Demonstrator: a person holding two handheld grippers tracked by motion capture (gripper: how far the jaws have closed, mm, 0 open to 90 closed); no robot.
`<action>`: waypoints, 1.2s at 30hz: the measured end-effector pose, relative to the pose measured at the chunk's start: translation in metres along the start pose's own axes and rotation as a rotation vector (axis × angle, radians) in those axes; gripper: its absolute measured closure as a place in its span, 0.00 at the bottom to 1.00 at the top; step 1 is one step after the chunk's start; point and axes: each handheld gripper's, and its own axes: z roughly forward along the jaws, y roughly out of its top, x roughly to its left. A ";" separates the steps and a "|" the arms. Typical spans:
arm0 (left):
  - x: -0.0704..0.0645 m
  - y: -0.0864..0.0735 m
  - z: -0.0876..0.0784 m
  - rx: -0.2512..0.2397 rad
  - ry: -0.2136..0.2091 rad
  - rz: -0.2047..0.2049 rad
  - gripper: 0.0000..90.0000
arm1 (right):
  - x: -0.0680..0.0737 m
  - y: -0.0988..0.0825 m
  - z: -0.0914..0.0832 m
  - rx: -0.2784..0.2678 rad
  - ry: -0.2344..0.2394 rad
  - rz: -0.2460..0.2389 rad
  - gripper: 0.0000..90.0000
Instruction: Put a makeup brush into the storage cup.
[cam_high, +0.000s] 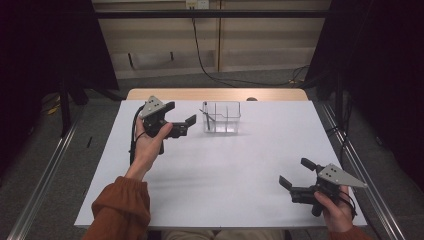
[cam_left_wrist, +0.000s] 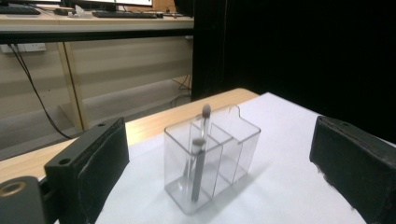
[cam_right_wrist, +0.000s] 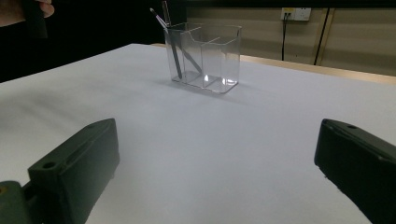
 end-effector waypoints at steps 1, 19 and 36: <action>0.000 -0.001 -0.002 0.002 -0.002 0.005 0.05 | 0.000 0.000 0.000 -0.001 0.001 -0.001 0.00; -0.002 -0.022 -0.042 0.007 -0.002 -0.003 0.04 | 0.001 0.000 0.000 0.000 0.001 -0.001 0.00; -0.002 -0.041 -0.080 0.004 0.015 -0.026 0.04 | 0.001 0.000 0.000 0.001 0.001 -0.005 0.00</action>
